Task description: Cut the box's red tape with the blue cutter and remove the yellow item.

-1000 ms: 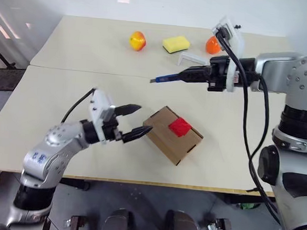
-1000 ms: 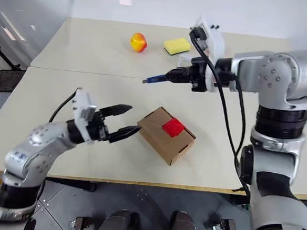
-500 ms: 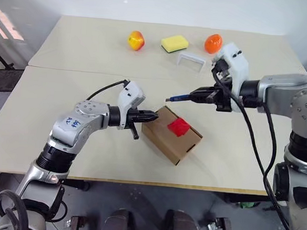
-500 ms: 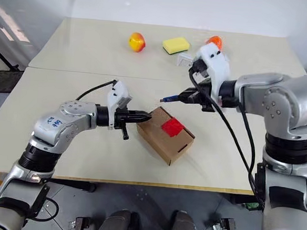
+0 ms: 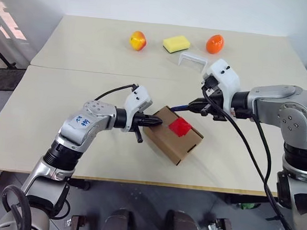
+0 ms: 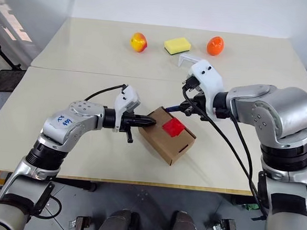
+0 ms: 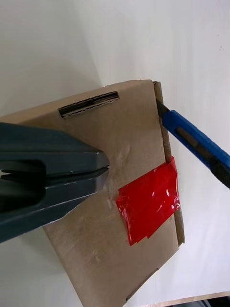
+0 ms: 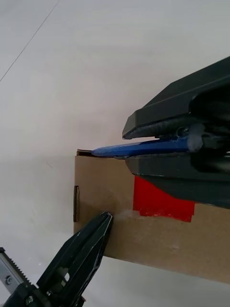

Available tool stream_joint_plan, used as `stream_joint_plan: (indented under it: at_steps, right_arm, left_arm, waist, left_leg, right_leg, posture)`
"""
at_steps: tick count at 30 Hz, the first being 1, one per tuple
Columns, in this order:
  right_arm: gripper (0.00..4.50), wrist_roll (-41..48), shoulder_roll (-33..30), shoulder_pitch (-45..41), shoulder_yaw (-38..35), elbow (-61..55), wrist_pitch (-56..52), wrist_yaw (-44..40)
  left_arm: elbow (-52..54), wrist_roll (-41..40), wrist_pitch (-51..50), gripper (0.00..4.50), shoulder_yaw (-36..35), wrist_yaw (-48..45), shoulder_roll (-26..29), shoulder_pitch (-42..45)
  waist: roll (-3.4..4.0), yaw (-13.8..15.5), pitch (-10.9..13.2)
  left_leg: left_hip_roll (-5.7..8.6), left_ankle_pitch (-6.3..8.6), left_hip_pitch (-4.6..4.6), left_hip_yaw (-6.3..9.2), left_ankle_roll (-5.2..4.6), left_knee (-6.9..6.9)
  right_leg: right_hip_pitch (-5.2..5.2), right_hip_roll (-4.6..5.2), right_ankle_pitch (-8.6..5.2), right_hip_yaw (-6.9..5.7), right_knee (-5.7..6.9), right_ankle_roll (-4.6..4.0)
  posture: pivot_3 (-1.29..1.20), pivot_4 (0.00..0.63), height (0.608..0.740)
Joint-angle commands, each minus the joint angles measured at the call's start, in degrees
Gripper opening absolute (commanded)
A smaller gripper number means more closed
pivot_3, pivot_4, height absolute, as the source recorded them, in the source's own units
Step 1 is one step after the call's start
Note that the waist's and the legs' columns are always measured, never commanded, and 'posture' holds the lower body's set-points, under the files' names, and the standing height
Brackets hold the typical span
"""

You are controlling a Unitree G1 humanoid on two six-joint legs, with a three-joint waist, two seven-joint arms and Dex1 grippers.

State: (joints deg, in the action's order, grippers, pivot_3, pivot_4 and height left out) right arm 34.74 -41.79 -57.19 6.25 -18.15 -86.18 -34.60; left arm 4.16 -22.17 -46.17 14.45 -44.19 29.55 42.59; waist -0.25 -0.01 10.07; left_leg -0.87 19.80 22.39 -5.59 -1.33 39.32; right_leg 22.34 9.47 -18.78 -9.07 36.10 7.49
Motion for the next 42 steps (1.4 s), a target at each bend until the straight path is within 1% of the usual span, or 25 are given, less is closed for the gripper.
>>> stream_joint_plan:
  at_steps: [1, 4, 11, 17, 22, 26, 36, 42]
  right_arm:
    - [0.16, -0.16, -2.99, -0.11, 0.25, -2.07, -0.36, -0.45]
    - [0.16, -0.13, -4.83, -1.99, 1.33, -2.01, -1.69, -0.92]
    - [0.16, 0.69, -6.93, -4.12, 2.96, -2.02, -3.91, -2.17]
    - [0.16, 0.07, -5.69, -7.4, 4.1, -0.81, -4.57, -1.6]
    - [0.16, 0.49, -4.16, -9.48, 3.91, -1.19, -5.36, -1.35]
    - [0.16, 0.54, -5.46, -10.12, 5.67, -1.53, -5.69, -1.82]
    - [0.16, -1.01, -5.97, -9.55, 5.97, -0.63, -5.25, -0.61]
    - [0.16, 0.1, -7.26, -8.57, 7.49, -1.34, -5.98, -2.19]
  left_arm:
    - [-0.18, 1.72, -1.05, 0.0, 0.9, -0.14, -0.02, 0.7]
    - [-1.33, 3.37, -1.92, 0.0, 2.11, 0.73, -0.35, 1.53]
    - [-2.81, 6.24, -2.27, 0.0, 3.83, 1.3, -1.25, 2.06]
    - [-2.87, 8.04, -4.07, 0.0, 6.31, 1.66, -2.29, 2.67]
    - [-3.07, 8.51, -4.13, 0.0, 6.5, 1.3, -2.74, 2.62]
    - [-3.32, 8.95, -4.1, 0.0, 6.99, 1.23, -2.86, 2.63]
    - [-4.08, 8.94, -3.94, 0.0, 7.02, 0.96, -3.6, 3.29]
    - [-3.84, 9.19, -4.76, 0.0, 6.92, 1.11, -3.78, 3.13]
  waist:
    - [0.0, 0.1, 0.0]
    - [0.0, 0.19, 0.0]
    - [0.0, 0.42, 0.0]
    - [0.0, 0.94, 0.0]
    - [0.0, 1.17, 0.0]
    - [0.0, 1.23, 0.0]
    - [0.0, 1.4, 0.0]
    - [0.0, 1.41, 0.0]
  left_leg:
    - [0.0, 0.0, 0.0, 0.02, 0.0, 0.01]
    - [0.01, 0.0, 0.01, 0.05, -0.01, 0.05]
    - [0.01, 0.0, 0.0, 0.14, -0.01, 0.22]
    - [0.0, 0.0, -0.02, 0.17, -0.03, 0.43]
    - [-0.02, 0.0, -0.03, 0.15, -0.04, 0.54]
    - [-0.03, 0.0, -0.05, 0.18, -0.04, 0.61]
    - [-0.02, 0.0, -0.08, 0.24, -0.05, 0.65]
    - [-0.02, 0.0, -0.09, 0.25, -0.06, 0.65]
  right_leg:
    - [-0.01, 0.0, 0.0, 0.0, 0.0, 0.0]
    - [-0.04, 0.0, 0.0, 0.0, 0.0, 0.0]
    - [-0.22, 0.0, 0.0, -0.01, -0.05, 0.0]
    - [-0.38, 0.0, 0.0, -0.02, -0.1, 0.0]
    - [-0.43, 0.0, 0.0, -0.01, -0.1, 0.0]
    - [-0.52, -0.01, 0.0, -0.02, -0.11, 0.0]
    - [-0.62, -0.01, 0.0, -0.04, -0.12, 0.0]
    - [-0.65, -0.01, 0.0, -0.05, -0.14, 0.0]
  posture:
    - [0.0, 0.15, 0.74]
    - [0.0, 0.15, 0.74]
    - [0.0, 0.15, 0.74]
    - [0.0, 0.15, 0.74]
    - [0.0, 0.15, 0.74]
    - [0.0, 0.15, 0.74]
    - [0.0, 0.15, 0.74]
    - [0.0, 0.15, 0.74]
